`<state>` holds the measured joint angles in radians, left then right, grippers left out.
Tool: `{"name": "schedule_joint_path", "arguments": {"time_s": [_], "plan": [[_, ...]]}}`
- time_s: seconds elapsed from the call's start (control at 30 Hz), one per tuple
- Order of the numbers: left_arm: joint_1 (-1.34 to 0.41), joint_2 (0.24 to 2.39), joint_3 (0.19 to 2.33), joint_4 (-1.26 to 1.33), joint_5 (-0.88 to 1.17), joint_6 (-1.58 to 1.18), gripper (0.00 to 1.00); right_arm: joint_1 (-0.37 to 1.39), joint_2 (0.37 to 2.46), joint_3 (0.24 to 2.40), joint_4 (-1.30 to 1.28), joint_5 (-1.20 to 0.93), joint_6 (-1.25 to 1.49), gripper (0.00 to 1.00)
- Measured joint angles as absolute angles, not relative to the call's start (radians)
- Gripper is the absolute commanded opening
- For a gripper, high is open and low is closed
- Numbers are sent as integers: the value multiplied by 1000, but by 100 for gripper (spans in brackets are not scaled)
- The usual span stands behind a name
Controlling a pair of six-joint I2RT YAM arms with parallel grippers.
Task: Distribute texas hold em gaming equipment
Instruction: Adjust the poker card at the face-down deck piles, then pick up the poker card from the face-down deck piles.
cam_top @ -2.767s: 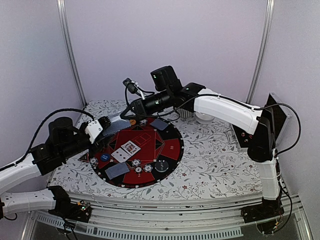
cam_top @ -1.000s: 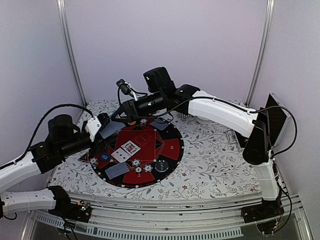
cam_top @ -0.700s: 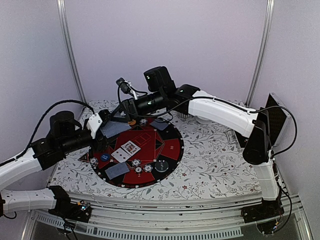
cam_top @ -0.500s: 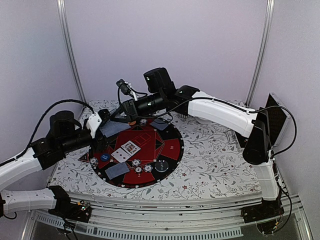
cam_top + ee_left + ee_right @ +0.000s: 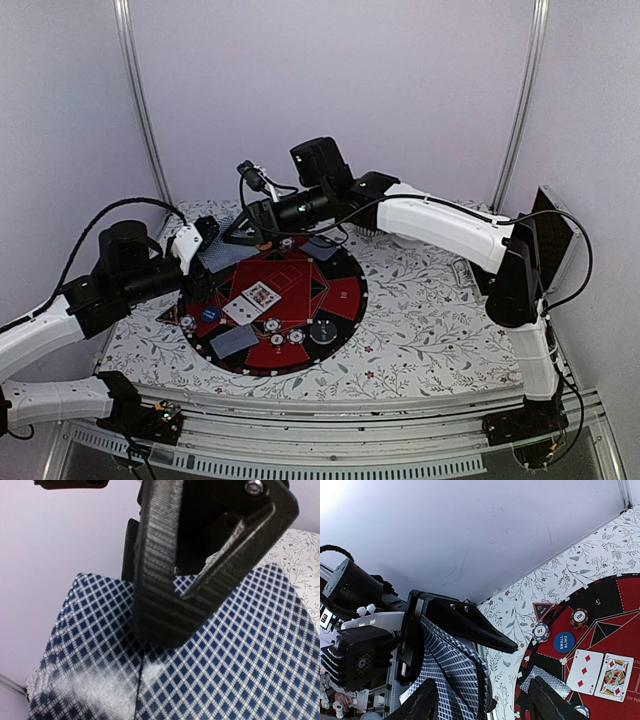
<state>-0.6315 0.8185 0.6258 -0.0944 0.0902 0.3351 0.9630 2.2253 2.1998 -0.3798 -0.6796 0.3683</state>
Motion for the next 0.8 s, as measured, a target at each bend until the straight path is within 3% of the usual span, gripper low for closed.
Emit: {"name": "schedule_joint_path", "arguments": {"time_s": [0.5,0.8], "plan": [[-628,819,626,-94,90,335,57,941,2180,2165,-372,-675,395,73],[-627,819,626,-94,90,335,57,925,2103,2053,-375,-708,422,62]]}}
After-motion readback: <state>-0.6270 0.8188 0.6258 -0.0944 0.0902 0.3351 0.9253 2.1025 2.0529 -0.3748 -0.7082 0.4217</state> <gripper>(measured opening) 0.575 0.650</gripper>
